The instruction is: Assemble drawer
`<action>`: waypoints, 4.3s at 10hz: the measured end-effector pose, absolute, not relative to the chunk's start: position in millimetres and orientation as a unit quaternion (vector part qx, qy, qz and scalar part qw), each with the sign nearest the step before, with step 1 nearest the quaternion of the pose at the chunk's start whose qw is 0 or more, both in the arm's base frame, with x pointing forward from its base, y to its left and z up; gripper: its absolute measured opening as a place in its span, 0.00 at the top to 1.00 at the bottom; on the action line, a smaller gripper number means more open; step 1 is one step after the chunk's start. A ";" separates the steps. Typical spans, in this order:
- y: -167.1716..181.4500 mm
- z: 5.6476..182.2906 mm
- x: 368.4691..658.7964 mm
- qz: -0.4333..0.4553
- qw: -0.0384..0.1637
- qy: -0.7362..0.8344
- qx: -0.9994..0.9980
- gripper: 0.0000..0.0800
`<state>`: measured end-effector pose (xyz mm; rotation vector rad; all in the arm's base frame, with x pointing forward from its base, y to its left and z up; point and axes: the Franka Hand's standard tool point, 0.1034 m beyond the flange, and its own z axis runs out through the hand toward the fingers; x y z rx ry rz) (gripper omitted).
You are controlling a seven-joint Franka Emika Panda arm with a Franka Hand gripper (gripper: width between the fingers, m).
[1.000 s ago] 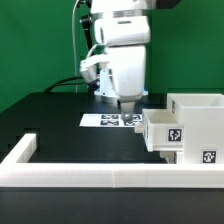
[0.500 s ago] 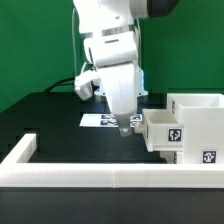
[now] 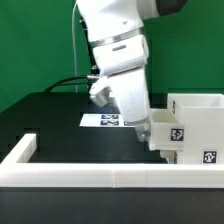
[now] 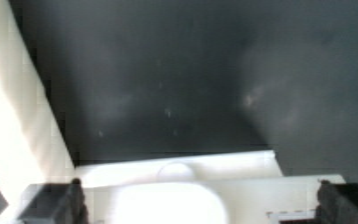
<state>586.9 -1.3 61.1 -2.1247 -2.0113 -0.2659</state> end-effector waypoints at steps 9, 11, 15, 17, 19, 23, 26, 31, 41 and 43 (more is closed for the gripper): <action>30.4 56.3 582.5 -0.080 0.087 -0.692 -0.712 0.19; 29.4 56.2 582.7 -0.074 0.082 -0.692 -0.714 0.19; -20.1 55.8 579.6 -0.056 0.089 -0.696 -0.710 0.19; -14.7 57.5 581.8 -0.057 0.089 -0.699 -0.707 0.19; -9.5 57.3 582.2 -0.058 0.089 -0.702 -0.704 0.19; -1.2 60.5 583.4 -0.060 0.091 -0.708 -0.698 0.19; 26.3 64.2 583.0 -0.065 0.098 -0.713 -0.691 0.19; 35.5 63.2 582.9 -0.064 0.092 -0.703 -0.702 0.19; -61.2 80.5 546.1 -0.068 0.044 -0.677 -0.732 0.19; -61.2 79.8 545.8 -0.068 0.045 -0.677 -0.732 0.19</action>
Offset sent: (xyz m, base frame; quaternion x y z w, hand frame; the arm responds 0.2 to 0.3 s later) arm 0.0000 0.0000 0.0000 0.0000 0.0000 0.0000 1.0000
